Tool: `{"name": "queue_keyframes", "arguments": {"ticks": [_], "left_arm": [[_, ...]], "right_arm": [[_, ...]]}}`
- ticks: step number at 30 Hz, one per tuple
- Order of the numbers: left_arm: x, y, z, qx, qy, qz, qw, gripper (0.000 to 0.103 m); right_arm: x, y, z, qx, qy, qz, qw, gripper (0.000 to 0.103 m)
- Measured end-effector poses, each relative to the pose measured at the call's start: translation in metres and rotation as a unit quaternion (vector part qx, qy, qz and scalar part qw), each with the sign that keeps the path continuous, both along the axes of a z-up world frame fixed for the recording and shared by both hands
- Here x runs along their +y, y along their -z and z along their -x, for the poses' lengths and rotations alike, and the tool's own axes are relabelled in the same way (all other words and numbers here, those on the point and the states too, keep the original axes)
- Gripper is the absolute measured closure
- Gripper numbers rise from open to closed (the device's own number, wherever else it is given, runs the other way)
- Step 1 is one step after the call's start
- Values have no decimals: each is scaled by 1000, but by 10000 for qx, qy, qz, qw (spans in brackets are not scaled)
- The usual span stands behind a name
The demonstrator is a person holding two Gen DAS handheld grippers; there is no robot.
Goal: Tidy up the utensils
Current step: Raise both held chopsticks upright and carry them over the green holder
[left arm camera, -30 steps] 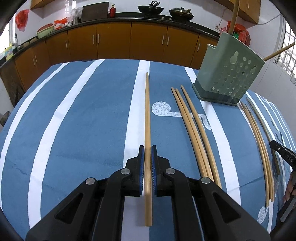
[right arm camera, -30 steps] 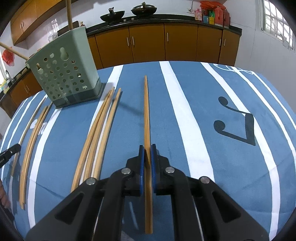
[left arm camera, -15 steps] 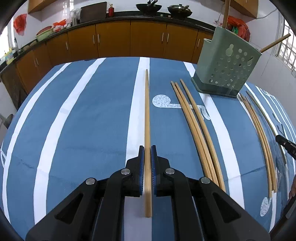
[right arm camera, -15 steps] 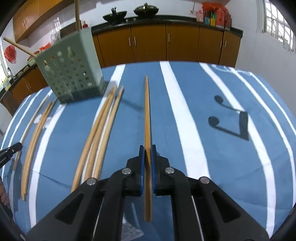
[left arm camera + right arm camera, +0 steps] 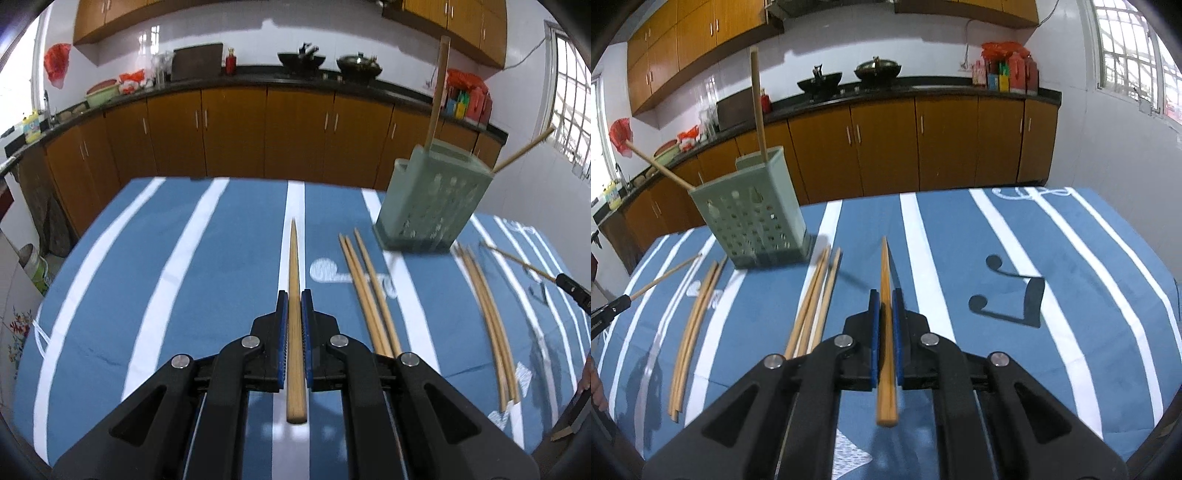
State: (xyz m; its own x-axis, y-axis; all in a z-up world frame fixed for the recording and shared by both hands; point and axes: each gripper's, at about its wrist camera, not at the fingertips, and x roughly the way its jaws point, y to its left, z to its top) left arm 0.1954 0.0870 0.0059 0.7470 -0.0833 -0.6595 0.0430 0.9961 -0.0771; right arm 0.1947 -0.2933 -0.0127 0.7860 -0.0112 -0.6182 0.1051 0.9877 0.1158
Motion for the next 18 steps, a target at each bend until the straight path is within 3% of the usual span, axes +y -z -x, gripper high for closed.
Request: {"name": "queue_keyframes", "arguments": {"ticks": [10, 18], "left_arm": [[2, -49, 10, -691, -56, 160, 9975, 95], [4, -63, 8, -891, -113, 182, 9958, 95]], "right_arm": [[-3, -39, 12, -698, 96, 50, 9975, 95], [-4, -57, 12, -973, 112, 88, 9952, 95]]}}
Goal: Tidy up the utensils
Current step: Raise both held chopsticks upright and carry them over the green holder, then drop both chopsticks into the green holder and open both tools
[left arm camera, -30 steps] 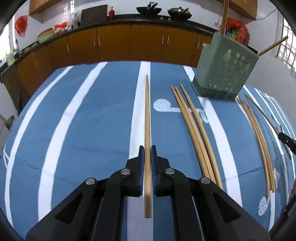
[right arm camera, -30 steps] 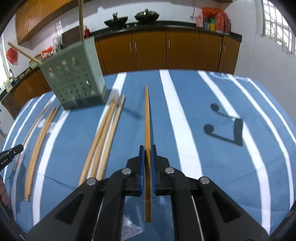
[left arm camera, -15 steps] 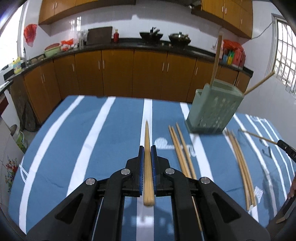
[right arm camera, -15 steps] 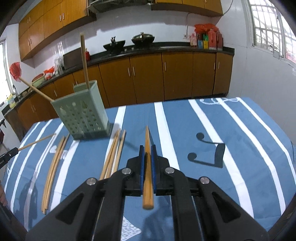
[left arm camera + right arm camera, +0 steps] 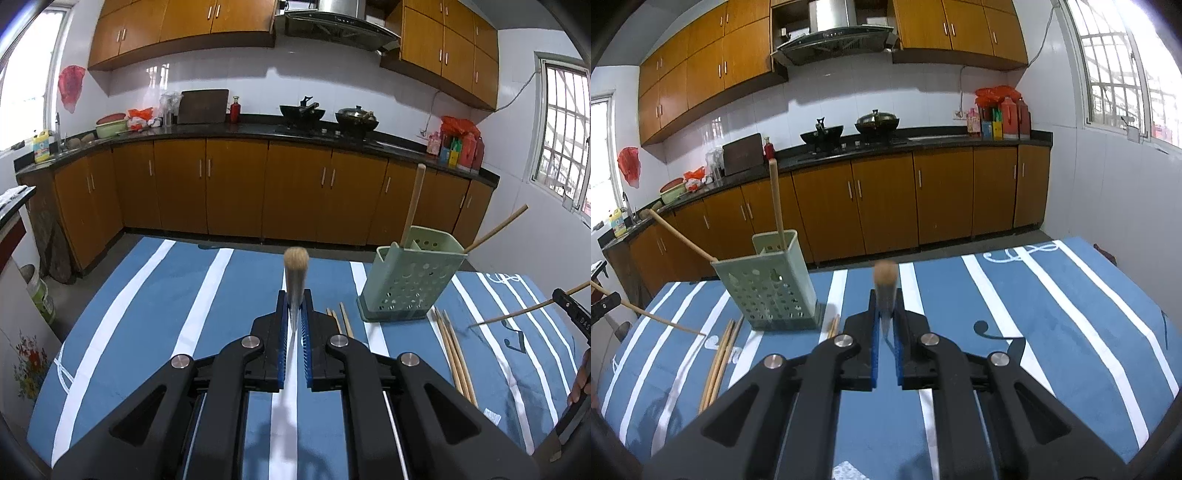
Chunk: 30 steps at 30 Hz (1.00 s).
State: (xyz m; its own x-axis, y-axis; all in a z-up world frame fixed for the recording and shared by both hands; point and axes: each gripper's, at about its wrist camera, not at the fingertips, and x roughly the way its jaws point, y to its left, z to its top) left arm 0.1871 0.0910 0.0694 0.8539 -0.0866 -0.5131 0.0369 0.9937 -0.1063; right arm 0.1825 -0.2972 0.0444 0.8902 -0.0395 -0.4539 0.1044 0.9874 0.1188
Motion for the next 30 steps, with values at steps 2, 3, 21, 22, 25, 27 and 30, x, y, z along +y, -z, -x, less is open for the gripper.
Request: {"name": "queue_keyframes", "arguments": {"ticks": [2, 3, 21, 22, 25, 27, 30], "left_arm": [[0, -1, -1, -27, -8, -7, 10000, 95], [0, -2, 0, -43, -7, -6, 10000, 96], [-52, -90, 15, -1026, 1059, 215, 9888, 96], [-57, -95, 14, -1108, 1083, 228, 9877, 96], [-67, -110, 3, -1367, 1055, 343, 9844, 96], [-73, -117, -5, -1520, 966, 397, 9828, 96], [-80, -120, -21, -1586, 871, 431, 9825, 96]], "right_arm": [[1, -3, -1, -44, -13, 14, 10000, 95], [1, -4, -1, -73, -26, 34, 10000, 95], [34, -116, 14, -1188, -1184, -433, 9849, 95], [38, -122, 12, -1285, -1193, -400, 9837, 95], [49, -134, 3, -1538, -1162, -271, 9809, 95], [54, -136, -8, -1630, -1103, -178, 9803, 95], [58, -133, -29, -1584, -1086, -189, 9812, 95]]}}
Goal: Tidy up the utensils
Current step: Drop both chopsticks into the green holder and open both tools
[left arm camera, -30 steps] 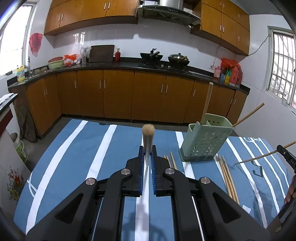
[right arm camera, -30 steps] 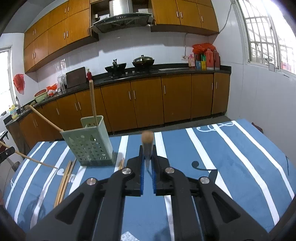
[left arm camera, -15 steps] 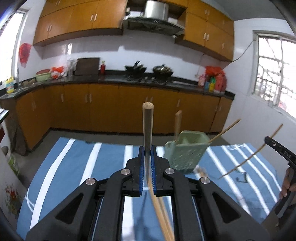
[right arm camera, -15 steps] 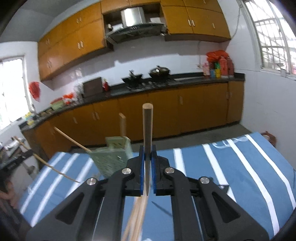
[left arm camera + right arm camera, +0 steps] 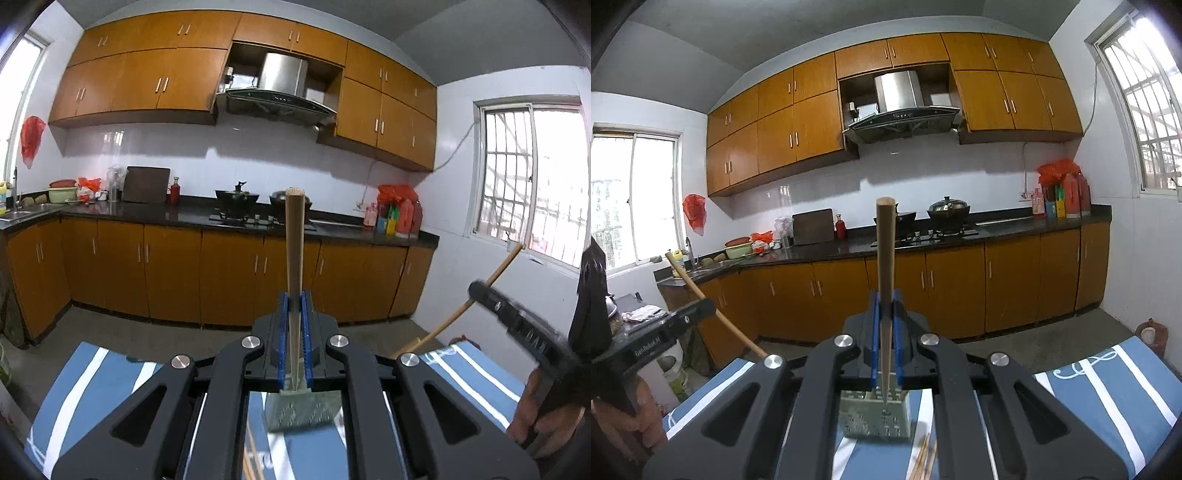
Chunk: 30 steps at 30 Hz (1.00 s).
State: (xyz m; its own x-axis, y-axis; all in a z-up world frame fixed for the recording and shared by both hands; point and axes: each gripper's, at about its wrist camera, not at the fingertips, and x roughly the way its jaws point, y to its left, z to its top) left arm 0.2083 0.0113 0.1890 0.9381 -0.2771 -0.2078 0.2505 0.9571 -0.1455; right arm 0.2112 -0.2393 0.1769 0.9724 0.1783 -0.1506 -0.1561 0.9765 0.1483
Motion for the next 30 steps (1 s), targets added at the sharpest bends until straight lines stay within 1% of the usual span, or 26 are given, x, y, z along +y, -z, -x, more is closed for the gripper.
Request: {"name": "queue_keyframes", "arguments": {"ticks": [6, 8, 11, 15, 18, 22, 23, 24, 25, 26, 30], "left_arm": [[-6, 15, -27, 112, -142, 102, 9998, 96], [-8, 24, -33, 216, -158, 55, 9996, 96], [-9, 34, -39, 360, -118, 12, 9993, 96], [-8, 49, -44, 588, -39, -15, 9983, 96], [-8, 54, -49, 715, -4, -13, 9974, 96], [-8, 56, -50, 802, 8, 20, 9968, 95], [-8, 55, -49, 800, 12, 12, 9968, 93], [-7, 54, -48, 780, -6, 2, 9970, 85], [-8, 53, -47, 751, -29, -2, 9972, 72], [-8, 52, -46, 711, -53, -3, 9975, 68], [-6, 48, -43, 651, -87, 16, 9978, 68]], "right_arm": [[4, 12, -42, 119, 71, -59, 9999, 95], [6, 16, -52, 180, 75, -46, 9998, 95], [11, 29, -66, 391, 42, -9, 9992, 95], [14, 42, -76, 598, -15, -25, 9982, 95], [18, 47, -80, 725, -55, -18, 9973, 95], [19, 48, -75, 730, -38, -39, 9973, 90], [17, 48, -73, 716, -31, -44, 9974, 85], [15, 47, -70, 683, -7, -55, 9977, 79], [15, 46, -69, 666, 4, -58, 9978, 78], [14, 44, -66, 638, 12, -61, 9979, 78], [9, 38, -54, 542, 42, -44, 9985, 78]]}}
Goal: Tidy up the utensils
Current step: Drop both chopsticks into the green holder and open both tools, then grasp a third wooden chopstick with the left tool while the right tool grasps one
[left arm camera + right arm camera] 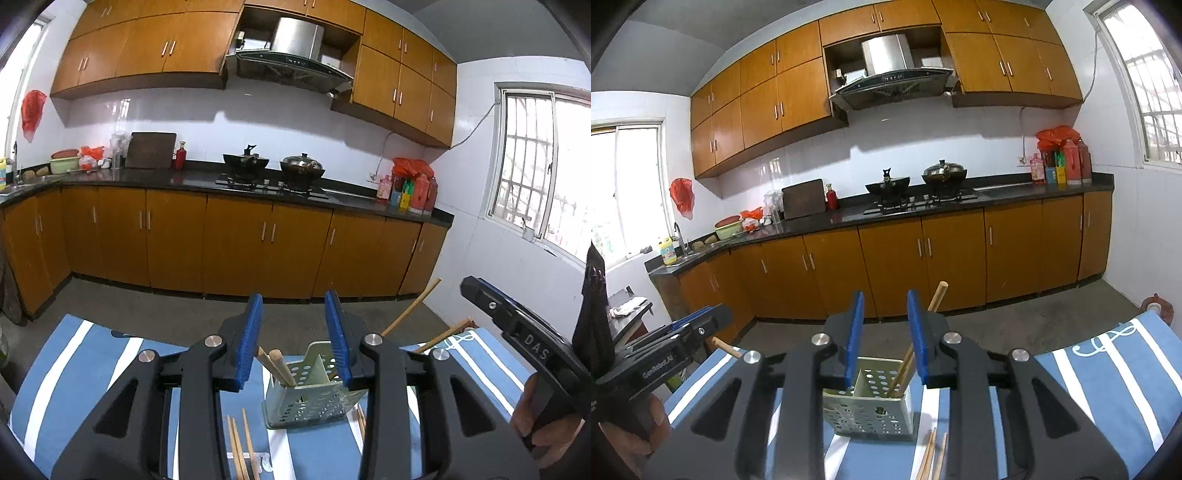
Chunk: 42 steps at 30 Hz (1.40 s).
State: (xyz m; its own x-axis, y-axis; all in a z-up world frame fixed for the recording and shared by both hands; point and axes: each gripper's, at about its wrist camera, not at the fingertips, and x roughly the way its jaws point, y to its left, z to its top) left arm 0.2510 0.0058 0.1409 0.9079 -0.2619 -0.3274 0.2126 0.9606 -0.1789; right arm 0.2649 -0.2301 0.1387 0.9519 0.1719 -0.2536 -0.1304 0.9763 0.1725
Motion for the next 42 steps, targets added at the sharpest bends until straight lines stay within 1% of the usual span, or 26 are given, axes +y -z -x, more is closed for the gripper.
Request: {"name": "queue_keyframes", "arguments": {"ticks": [5, 8, 10, 12, 13, 14, 16, 17, 18, 19, 21, 24, 28, 33, 36, 38, 40, 42], "left_arm": [[8, -4, 12, -75, -61, 65, 9999, 68], [15, -1, 26, -59, -120, -15, 9999, 68], [24, 11, 37, 52, -191, -103, 9998, 68], [31, 24, 45, 189, -250, -193, 9993, 68], [34, 32, 47, 294, -291, -272, 9988, 68], [38, 45, 50, 439, -370, -395, 9976, 68], [43, 66, 53, 689, -456, -531, 9952, 68], [47, 82, 53, 911, -490, -566, 9930, 68], [49, 92, 54, 1062, -510, -576, 9914, 68], [52, 104, 54, 1240, -541, -583, 9891, 68], [57, 128, 55, 1601, -560, -516, 9842, 68], [59, 152, 60, 1935, -522, -438, 9787, 68], [53, 166, 66, 2122, -436, -422, 9753, 68], [49, 176, 69, 2223, -358, -413, 9734, 68], [47, 180, 69, 2275, -323, -408, 9724, 68], [45, 182, 68, 2307, -297, -403, 9717, 68], [42, 184, 68, 2342, -241, -396, 9711, 68], [40, 185, 68, 2368, -186, -386, 9706, 68]], "right_arm": [[-14, 3, 28, -29, 127, 35, 9999, 77], [-22, 16, 44, 105, 222, 96, 9997, 77], [-30, 35, 54, 305, 345, 211, 9987, 74], [-38, 62, 59, 690, 435, 259, 9963, 74], [-41, 71, 59, 836, 442, 240, 9952, 74], [-45, 91, 59, 1134, 453, 197, 9923, 74], [-48, 118, 58, 1536, 483, 200, 9868, 74], [-48, 132, 57, 1753, 485, 184, 9831, 74], [-48, 150, 56, 2053, 420, 100, 9778, 74], [-46, 163, 57, 2255, 358, 31, 9736, 75], [-40, 187, 59, 2605, 202, -72, 9652, 79], [-20, 209, 63, 2879, 8, -9, 9577, 80], [-5, 220, 61, 3016, -107, 95, 9533, 81], [1, 228, 57, 3162, -68, 253, 9483, 85], [2, 228, 57, 3129, -40, 377, 9490, 87], [3, 229, 55, 3106, 57, 533, 9490, 94], [-1, 229, 53, 3093, 256, 587, 9488, 95], [-12, 229, 51, 3100, 536, 497, 9479, 95]]}}
